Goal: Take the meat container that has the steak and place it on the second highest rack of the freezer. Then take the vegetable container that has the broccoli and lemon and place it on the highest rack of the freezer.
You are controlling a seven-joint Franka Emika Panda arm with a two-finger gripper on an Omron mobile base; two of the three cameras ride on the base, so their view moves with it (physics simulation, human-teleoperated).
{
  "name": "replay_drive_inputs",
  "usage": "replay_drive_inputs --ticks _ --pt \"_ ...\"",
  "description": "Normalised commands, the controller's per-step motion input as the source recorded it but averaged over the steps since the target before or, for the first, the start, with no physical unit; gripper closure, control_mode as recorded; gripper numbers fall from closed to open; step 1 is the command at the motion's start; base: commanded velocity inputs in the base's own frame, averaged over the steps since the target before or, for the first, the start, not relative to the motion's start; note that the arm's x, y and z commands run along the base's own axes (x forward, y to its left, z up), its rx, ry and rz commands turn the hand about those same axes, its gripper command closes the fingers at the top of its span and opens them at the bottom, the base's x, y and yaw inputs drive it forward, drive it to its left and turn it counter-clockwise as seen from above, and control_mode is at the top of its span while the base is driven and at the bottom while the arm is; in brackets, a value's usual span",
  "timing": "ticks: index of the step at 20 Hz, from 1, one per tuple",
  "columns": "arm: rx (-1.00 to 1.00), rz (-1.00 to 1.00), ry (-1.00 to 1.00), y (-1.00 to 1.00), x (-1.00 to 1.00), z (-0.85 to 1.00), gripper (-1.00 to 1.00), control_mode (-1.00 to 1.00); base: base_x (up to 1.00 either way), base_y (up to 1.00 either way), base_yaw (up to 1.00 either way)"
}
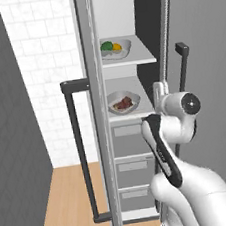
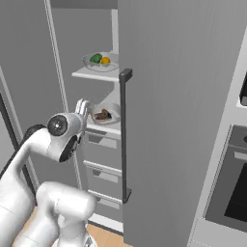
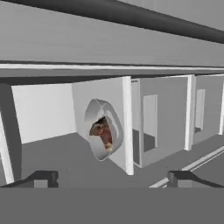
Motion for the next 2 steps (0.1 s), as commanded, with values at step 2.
replay_drive_inputs --ticks 2 --pt "0.03 0.03 0.05 0.0 -1.0 1.0 -1.0 -1.0 0.0 0.0 0.0"
